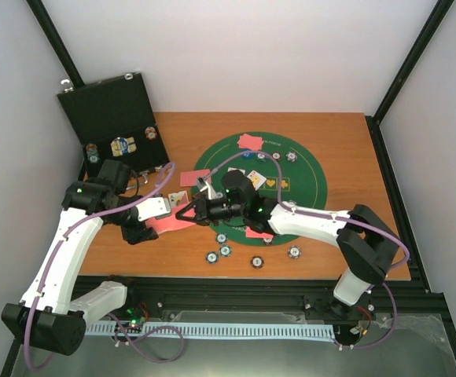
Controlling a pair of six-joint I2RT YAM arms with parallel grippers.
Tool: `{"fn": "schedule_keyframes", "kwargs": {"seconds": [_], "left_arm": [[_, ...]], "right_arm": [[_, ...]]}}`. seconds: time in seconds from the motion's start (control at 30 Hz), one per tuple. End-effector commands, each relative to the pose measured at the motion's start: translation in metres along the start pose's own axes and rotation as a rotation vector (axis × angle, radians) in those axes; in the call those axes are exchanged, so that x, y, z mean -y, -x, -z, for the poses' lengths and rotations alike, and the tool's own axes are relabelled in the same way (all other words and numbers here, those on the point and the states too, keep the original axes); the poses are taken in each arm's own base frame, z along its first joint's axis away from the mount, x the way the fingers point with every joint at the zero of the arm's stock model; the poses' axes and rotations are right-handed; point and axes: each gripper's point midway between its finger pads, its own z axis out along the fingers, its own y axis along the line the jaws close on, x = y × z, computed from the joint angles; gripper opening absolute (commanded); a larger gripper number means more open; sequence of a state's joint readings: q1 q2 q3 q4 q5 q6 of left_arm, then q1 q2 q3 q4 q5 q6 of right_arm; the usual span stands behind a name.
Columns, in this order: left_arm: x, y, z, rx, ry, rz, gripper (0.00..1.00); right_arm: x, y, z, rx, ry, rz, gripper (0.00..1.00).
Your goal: Distribute texas hold em gaming equipment
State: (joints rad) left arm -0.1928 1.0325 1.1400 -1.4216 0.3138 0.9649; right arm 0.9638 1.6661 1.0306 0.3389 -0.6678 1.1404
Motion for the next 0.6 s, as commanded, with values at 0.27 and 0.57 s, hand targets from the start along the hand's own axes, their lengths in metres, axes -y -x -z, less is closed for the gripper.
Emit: {"fn": "schedule_keyframes", "kwargs": {"seconds": [0.27, 0.57], "left_arm": [[0.001, 0.009, 0.005, 0.037, 0.000, -0.018, 0.27], [0.000, 0.008, 0.003, 0.030, -0.007, -0.010, 0.27]], "right_arm": [[0.030, 0.056, 0.121, 0.159, -0.435, 0.186, 0.07], [0.156, 0.119, 0.240, 0.092, -1.477, 0.382, 0.06]]}}
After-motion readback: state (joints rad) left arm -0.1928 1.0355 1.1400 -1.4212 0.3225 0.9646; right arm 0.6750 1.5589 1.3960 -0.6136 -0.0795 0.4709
